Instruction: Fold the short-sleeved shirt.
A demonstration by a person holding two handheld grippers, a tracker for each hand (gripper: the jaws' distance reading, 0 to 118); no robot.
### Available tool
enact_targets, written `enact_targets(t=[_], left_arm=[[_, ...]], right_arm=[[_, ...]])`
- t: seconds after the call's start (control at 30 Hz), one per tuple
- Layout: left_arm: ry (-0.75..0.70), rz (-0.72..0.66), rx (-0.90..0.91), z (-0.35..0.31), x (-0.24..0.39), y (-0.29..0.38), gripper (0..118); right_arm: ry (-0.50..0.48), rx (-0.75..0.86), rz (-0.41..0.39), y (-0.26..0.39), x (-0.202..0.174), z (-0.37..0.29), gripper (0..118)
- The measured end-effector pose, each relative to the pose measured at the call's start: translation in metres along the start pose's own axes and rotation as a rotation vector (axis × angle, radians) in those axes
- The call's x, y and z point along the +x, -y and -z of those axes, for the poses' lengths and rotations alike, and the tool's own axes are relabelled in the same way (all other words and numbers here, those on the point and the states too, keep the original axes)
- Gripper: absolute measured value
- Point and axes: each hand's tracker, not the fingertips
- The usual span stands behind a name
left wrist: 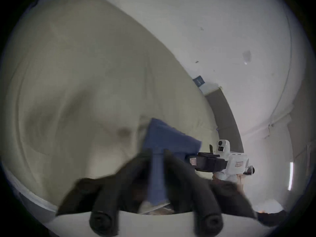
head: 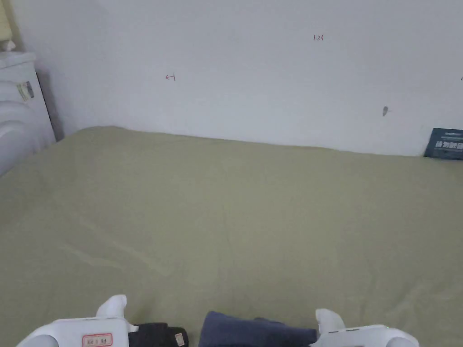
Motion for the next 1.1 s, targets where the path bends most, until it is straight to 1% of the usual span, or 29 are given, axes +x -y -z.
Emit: enact_targets(t=[0.03, 0.07, 0.1, 0.13, 0.17, 0.2, 0.23, 0.27, 0.33, 0.4, 0.43, 0.47, 0.5, 0.53, 0.57, 0.67, 0.77, 0.8, 0.87, 0.9, 0.97, 1.07, 1.1], left_arm=[[0.002, -0.022, 0.001, 0.005, -0.002, 0.001, 81], [0.027, -0.024, -0.006, 0.011, -0.005, 0.003, 94], [0.068, -0.036, -0.018, 0.017, -0.006, 0.004, 95], [0.123, -0.044, -0.035, 0.022, -0.006, 0.006, 95], [0.162, -0.055, -0.064, 0.03, -0.005, 0.007, 95], [0.185, -0.066, -0.101, 0.038, -0.004, 0.009, 96], [0.195, -0.074, -0.147, 0.047, -0.006, 0.01, 96], [0.174, -0.074, -0.188, 0.057, -0.005, 0.014, 95], [0.122, -0.063, -0.235, 0.074, -0.002, 0.027, 95], [0.2, -0.045, -0.139, 0.071, 0.003, 0.031, 91], [0.176, -0.059, -0.156, 0.076, 0.008, 0.031, 77], [0.147, -0.074, -0.156, 0.08, 0.013, 0.03, 58], [0.132, -0.057, -0.148, 0.078, 0.012, 0.029, 45], [0.055, 0.002, -0.147, 0.08, 0.018, 0.03, 45], [0.08, 0.028, -0.149, 0.081, 0.02, 0.031, 27], [0.137, -0.013, -0.136, 0.07, 0.019, 0.027, 27], [0.145, 0.028, -0.123, 0.053, 0.017, 0.014, 27], [0.142, 0.045, -0.118, 0.046, 0.014, 0.008, 27], [0.12, 0.062, -0.101, 0.024, 0.002, -0.014, 27], [0.102, 0.082, -0.092, 0.009, -0.005, -0.025, 27], [0.006, 0.12, -0.064, -0.021, -0.026, -0.057, 27], [-0.116, 0.136, -0.027, -0.074, -0.058, -0.109, 27], [-0.179, 0.155, -0.017, -0.092, -0.07, -0.126, 27]], right_arm=[[0.01, -0.002, 0.033, 0.003, 0.01, 0.002, 0], [-0.027, 0.006, 0.083, 0.003, 0.033, 0.006, 0], [-0.097, 0.037, 0.115, 0.006, 0.042, 0.003, 0], [-0.114, 0.05, 0.138, 0.008, 0.045, 0.001, 0], [-0.091, 0.042, 0.123, 0.008, 0.046, 0.0, 0], [-0.089, 0.046, 0.113, 0.009, 0.038, -0.003, 0], [-0.088, 0.049, 0.095, 0.008, 0.036, -0.003, 0], [-0.084, 0.048, 0.084, 0.008, 0.036, -0.004, 0], [-0.086, 0.044, 0.086, 0.006, 0.036, -0.002, 0], [-0.098, 0.043, 0.092, 0.005, 0.039, -0.001, 0], [-0.106, 0.045, 0.1, 0.005, 0.041, -0.002, 0], [-0.109, 0.048, 0.109, 0.008, 0.036, -0.001, 0], [-0.114, 0.053, 0.118, 0.009, 0.037, -0.002, 0], [-0.118, 0.068, 0.131, 0.011, 0.037, -0.004, 0], [-0.127, 0.085, 0.146, 0.012, 0.037, -0.006, 0], [-0.127, 0.121, 0.184, 0.016, 0.042, -0.017, 0], [-0.122, 0.154, 0.201, 0.02, 0.033, -0.039, 0], [-0.114, 0.166, 0.193, 0.02, 0.032, -0.049, 0], [-0.054, 0.206, 0.141, 0.018, 0.029, -0.075, 0], [-0.033, 0.22, 0.129, 0.017, 0.029, -0.088, 0], [0.002, 0.243, 0.123, 0.016, 0.031, -0.114, 0], [0.09, 0.283, 0.1, 0.017, 0.04, -0.146, 0], [0.102, 0.289, 0.102, 0.018, 0.042, -0.155, 0]])
